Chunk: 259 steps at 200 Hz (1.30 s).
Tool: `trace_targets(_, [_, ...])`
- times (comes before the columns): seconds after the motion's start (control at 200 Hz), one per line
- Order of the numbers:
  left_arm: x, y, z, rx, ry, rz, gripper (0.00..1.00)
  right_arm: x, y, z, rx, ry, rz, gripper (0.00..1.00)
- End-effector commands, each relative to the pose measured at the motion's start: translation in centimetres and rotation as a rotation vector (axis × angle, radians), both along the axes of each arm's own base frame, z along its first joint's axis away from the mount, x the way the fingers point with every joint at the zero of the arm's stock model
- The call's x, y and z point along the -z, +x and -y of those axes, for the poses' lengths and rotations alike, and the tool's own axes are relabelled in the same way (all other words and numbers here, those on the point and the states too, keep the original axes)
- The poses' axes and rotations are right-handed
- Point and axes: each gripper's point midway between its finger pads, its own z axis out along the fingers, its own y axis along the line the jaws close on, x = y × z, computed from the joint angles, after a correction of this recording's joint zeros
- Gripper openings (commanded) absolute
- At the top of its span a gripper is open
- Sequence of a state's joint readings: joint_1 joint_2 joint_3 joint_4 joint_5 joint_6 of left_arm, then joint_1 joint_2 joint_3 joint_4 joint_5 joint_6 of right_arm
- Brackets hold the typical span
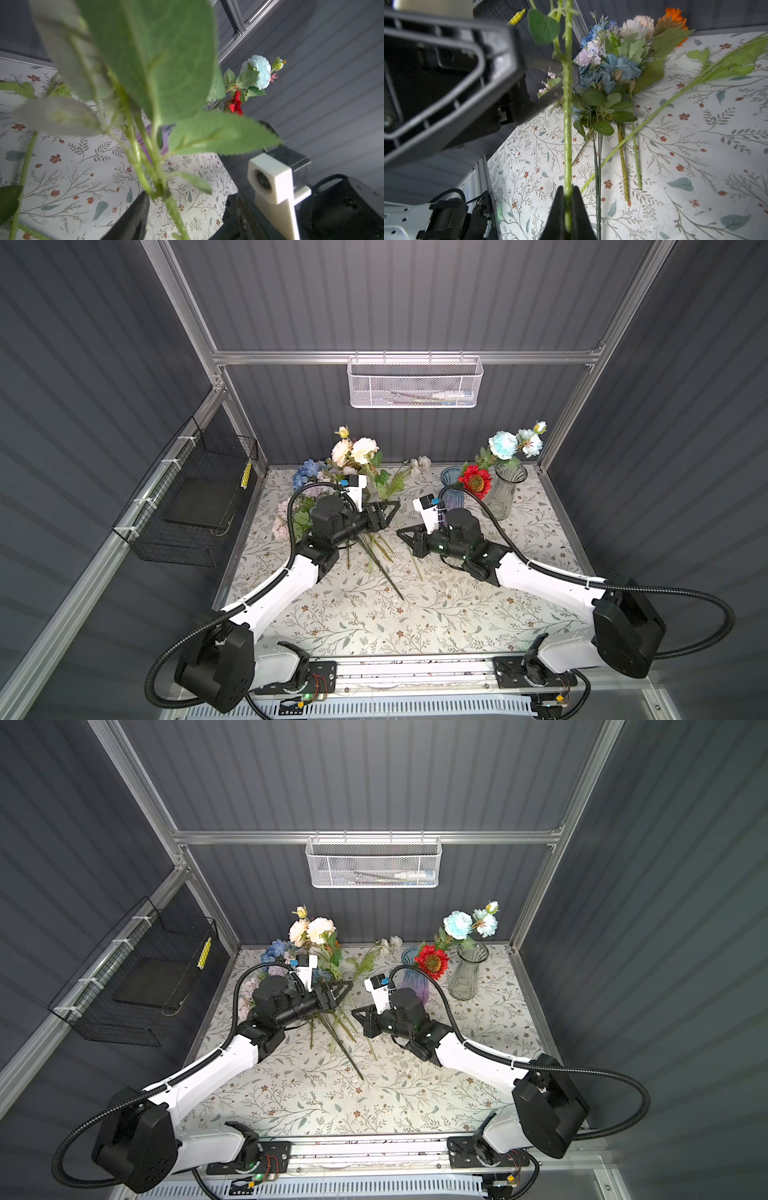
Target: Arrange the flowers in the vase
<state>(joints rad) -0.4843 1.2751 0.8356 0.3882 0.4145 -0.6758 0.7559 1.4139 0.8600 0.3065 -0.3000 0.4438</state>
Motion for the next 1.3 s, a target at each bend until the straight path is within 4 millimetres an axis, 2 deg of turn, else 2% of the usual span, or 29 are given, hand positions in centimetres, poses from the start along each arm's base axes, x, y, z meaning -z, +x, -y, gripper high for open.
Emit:
trace_targets(0.0, [-2.6, 0.2, -0.6, -0.032, -0.006, 0.081, 0.58, -1.5, -0.6, -0.1, -0.024, 0.031, 0.052, 0.00])
trace_targets(0.255, [-1.9, 0.7, -0.7, -0.054, -0.004, 0.066, 0.49, -1.6, -1.6, -0.4, -0.055, 0.037, 0.070, 0.00])
trace_targets(0.405, [-2.0, 0.9, -0.9, -0.073, -0.013, 0.072, 0.34, -0.8, -1.8, -0.3, -0.059, 0.020, 0.060, 0.00])
trace_targets(0.6, [-2.4, 0.7, -1.1, -0.078, -0.014, 0.086, 0.04, -0.2, -1.9, 0.0, -0.047, 0.004, 0.055, 0.00])
trace_targets(0.65, [-2.3, 0.7, -1.2, -0.078, -0.014, 0.084, 0.00, -0.3, -1.9, 0.1, -0.044, 0.002, 0.058, 0.00])
trace_targets(0.705, [-2.3, 0.7, -1.1, -0.078, -0.017, 0.083, 0.00, -0.3, -1.8, 0.2, -0.037, 0.000, 0.062, 0.00])
trace_targets(0.77, [-2.2, 0.8, -1.1, -0.078, -0.020, 0.082, 0.00, -0.5, -1.6, 0.4, -0.024, -0.004, 0.072, 0.10])
trace_targets(0.82, [-2.1, 0.8, -1.1, -0.079, -0.021, 0.084, 0.00, -0.6, -1.5, 0.6, -0.012, -0.013, 0.080, 0.29])
trace_targets(0.88, [-2.1, 1.2, -1.6, -0.118, -0.018, 0.091, 0.00, -0.6, -1.4, 1.2, 0.010, -0.040, 0.099, 0.42])
trace_targets(0.976, [-1.9, 1.4, -2.0, -0.146, -0.006, 0.109, 0.00, -1.3, -0.8, 3.3, 0.095, -0.093, 0.146, 0.54])
trace_targets(1.081, [-1.5, 1.8, -2.6, -0.187, 0.013, 0.117, 0.00, -1.5, 0.1, 7.0, 0.233, -0.164, 0.180, 0.64])
trace_targets(1.136, [-1.3, 2.0, -2.7, -0.199, 0.014, 0.119, 0.00, -1.0, 0.6, 9.1, 0.306, -0.206, 0.179, 0.68])
trace_targets(1.151, [-1.3, 2.0, -2.6, -0.197, 0.014, 0.119, 0.00, -1.8, 0.6, 10.0, 0.333, -0.198, 0.192, 0.70])
trace_targets(1.181, [-1.1, 2.0, -2.6, -0.200, 0.014, 0.119, 0.00, -1.7, 0.8, 11.4, 0.375, -0.210, 0.187, 0.72])
trace_targets(1.291, [-0.4, 2.2, -2.5, -0.200, 0.012, 0.107, 0.00, -0.4, 1.7, 16.4, 0.518, -0.230, 0.110, 0.81])
